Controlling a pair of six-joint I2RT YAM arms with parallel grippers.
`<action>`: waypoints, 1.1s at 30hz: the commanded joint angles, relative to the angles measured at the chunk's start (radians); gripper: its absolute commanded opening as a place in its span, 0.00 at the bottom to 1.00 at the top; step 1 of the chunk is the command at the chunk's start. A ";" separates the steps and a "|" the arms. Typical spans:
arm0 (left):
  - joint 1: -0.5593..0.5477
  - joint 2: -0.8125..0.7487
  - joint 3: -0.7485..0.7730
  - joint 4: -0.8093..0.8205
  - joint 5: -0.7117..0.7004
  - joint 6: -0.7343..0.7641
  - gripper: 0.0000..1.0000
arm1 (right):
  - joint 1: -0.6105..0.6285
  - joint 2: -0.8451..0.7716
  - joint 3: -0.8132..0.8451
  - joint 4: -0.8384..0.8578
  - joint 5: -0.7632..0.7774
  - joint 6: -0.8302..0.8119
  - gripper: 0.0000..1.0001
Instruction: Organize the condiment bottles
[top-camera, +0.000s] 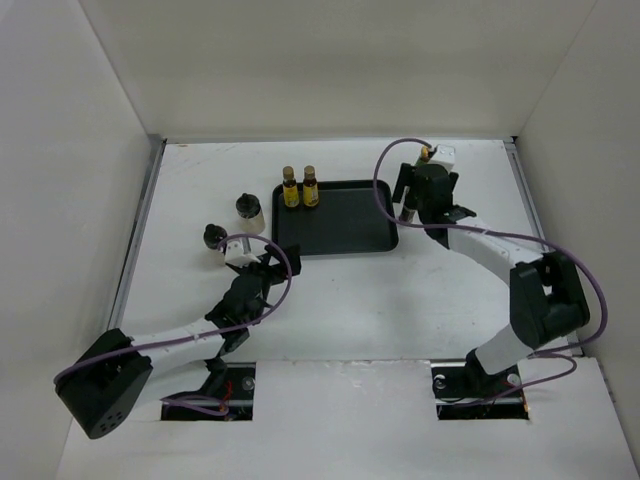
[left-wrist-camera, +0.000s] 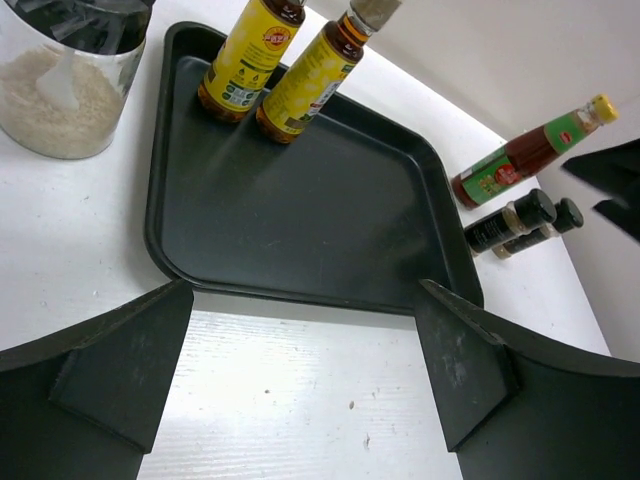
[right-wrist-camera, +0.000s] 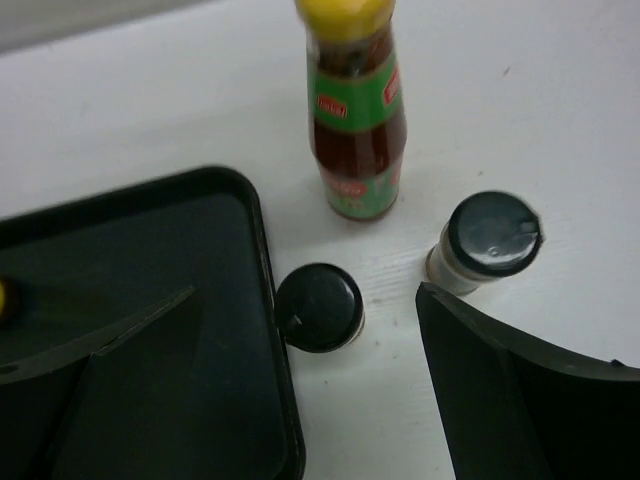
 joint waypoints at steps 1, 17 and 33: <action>-0.004 0.018 0.038 0.068 0.002 0.007 0.93 | -0.014 0.040 0.026 0.018 -0.076 0.016 0.93; -0.006 0.064 0.039 0.097 0.011 0.012 0.93 | 0.005 0.104 0.091 0.106 0.068 -0.044 0.43; -0.006 0.077 0.035 0.108 0.011 0.012 0.93 | 0.235 0.430 0.505 0.114 -0.043 -0.036 0.45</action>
